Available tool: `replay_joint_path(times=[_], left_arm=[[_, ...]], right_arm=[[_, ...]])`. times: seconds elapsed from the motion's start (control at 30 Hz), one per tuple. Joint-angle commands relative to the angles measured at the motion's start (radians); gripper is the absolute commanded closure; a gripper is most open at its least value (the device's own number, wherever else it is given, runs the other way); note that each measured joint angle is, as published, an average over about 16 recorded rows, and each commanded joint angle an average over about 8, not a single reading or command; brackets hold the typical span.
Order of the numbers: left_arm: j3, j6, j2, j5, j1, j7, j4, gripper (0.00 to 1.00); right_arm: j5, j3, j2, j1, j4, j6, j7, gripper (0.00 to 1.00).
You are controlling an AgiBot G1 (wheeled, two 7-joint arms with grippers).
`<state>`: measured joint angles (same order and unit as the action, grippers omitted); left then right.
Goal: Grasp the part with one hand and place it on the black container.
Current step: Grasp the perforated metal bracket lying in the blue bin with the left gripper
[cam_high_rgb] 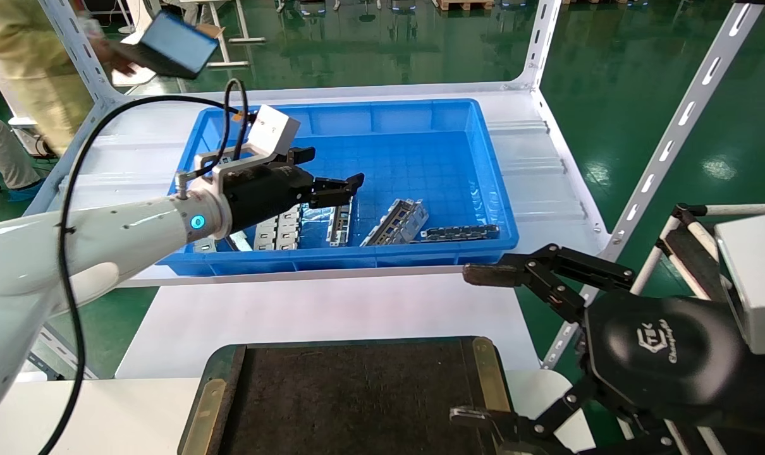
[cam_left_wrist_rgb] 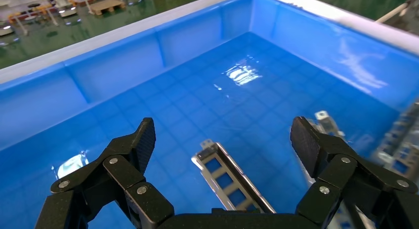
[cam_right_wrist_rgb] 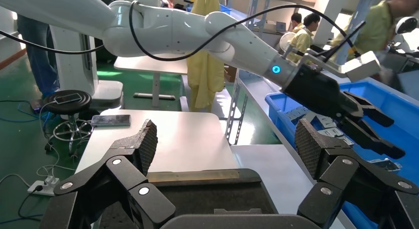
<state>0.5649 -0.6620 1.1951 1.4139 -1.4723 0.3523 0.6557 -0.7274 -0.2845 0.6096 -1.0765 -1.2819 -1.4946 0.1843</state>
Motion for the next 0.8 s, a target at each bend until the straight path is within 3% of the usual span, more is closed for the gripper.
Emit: replay_joint_path(times=[0.03, 0.27, 0.33, 0.53, 0.6, 0.8], left_arm=[[0.009, 0.02, 0.031, 0.018, -0.022, -0.014, -0.049, 0.0], [0.016, 0.06, 0.108, 0.032, -0.061, -0.07, -0.204, 0.0], [0.015, 0.067, 0.124, 0.029, -0.068, -0.089, -0.238, 0.18], [0.013, 0.075, 0.151, 0.006, -0.08, -0.142, -0.303, 0.93], [0.015, 0.077, 0.155, -0.004, -0.082, -0.155, -0.316, 1.0], [0.029, 0.089, 0.161, -0.034, -0.083, -0.177, -0.343, 1.0]], right_arm=[[0.0, 0.0, 0.0, 0.0, 0.0, 0.0, 0.0, 0.0], [0.0, -0.001, 0.0, 0.0, 0.0, 0.0, 0.0, 0.0], [0.001, -0.001, 0.0, 0.0, 0.0, 0.0, 0.0, 0.21], [0.001, -0.001, -0.001, 0.0, 0.0, 0.001, -0.001, 0.96], [0.001, -0.001, -0.001, 0.0, 0.0, 0.001, -0.001, 1.0], [0.001, -0.002, -0.001, 0.0, 0.0, 0.001, -0.001, 1.0]])
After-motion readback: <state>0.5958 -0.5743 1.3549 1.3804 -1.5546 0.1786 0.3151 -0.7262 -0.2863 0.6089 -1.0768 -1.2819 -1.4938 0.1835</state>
